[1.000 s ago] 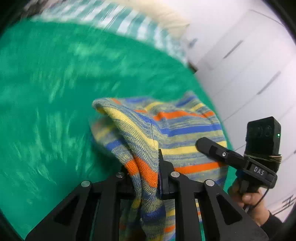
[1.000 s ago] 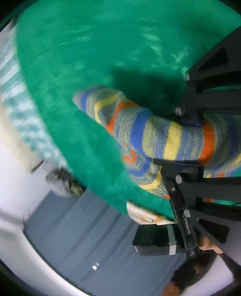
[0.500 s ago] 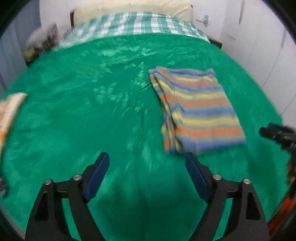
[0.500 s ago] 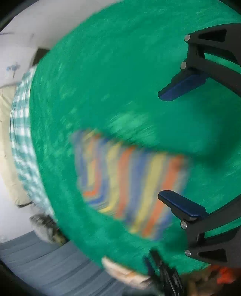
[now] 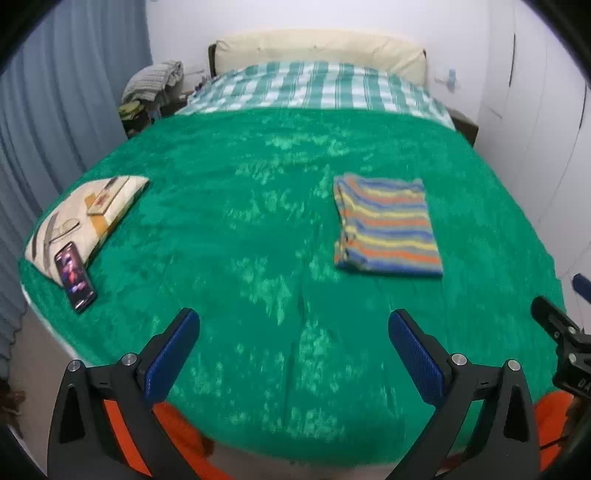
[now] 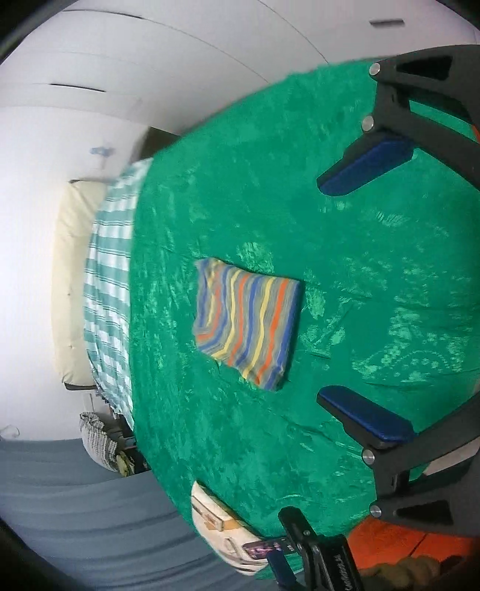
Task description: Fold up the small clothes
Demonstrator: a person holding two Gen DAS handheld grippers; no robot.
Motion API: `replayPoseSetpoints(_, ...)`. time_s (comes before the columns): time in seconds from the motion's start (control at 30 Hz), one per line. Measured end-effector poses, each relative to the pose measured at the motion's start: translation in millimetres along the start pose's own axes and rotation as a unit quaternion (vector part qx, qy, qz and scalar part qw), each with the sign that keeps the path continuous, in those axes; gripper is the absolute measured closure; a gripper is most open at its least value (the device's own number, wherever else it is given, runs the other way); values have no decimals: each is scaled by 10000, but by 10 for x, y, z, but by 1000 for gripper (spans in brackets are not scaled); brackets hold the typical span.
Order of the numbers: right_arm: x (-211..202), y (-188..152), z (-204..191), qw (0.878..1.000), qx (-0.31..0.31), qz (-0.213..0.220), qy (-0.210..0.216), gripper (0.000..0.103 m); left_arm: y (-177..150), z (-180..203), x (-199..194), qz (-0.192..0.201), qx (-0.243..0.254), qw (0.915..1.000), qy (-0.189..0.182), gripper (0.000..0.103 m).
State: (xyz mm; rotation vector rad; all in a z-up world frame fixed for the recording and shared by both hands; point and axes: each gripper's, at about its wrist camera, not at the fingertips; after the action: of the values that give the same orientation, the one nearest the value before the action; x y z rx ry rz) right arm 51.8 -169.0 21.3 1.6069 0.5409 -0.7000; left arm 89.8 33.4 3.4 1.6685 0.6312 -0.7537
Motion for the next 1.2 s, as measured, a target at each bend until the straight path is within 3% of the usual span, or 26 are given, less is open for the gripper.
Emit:
replayPoseSetpoints(0.23, -398, -145, -49, 9996, -58, 127, -238, 1, -188, 212, -305, 16, 408, 9992, 34, 1)
replayPoseSetpoints(0.37, -495, -180, 18, 9998, 119, 44, -178, 1, -203, 226, -444, 121, 512, 9986, -3, 1)
replayPoseSetpoints(0.5, -599, -220, 61, 9999, 53, -45, -83, 1, -171, 180, -578, 132, 674, 9972, -287, 0)
replayPoseSetpoints(0.57, -666, -230, 81, 10000, -42, -48, -15, 1, -138, 161, -692, 223, 781, 9964, -223, 0)
replayPoseSetpoints(0.8, -970, -165, 32, 9984, -437, 218, -294, 1, -88, 152, -1006, 600, 424, 9971, -208, 0)
replayPoseSetpoints(0.87, -1078, -154, 35, 9985, -233, 289, -405, 1, -116, 177, -1004, 574, 313, 9977, -202, 0)
replayPoseSetpoints(1.0, -1264, -195, 143, 9983, 541, 161, 146, 1, -182, 268, -1052, 505, 484, 9975, -128, 0)
replayPoseSetpoints(1.2, -1462, -344, 145, 9985, 490, 258, -43, 1, -243, 285, -1261, 650, 565, 9963, -12, 0)
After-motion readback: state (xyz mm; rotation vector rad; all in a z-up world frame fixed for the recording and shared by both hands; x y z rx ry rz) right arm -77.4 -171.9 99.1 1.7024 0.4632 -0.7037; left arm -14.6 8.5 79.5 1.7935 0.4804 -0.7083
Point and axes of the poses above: each gripper's, at about its wrist camera, not at the fingertips, and x roughly the way its jaws point, z to its right, y to its top, and after that the axes turned 10 degrees about x, right-handed
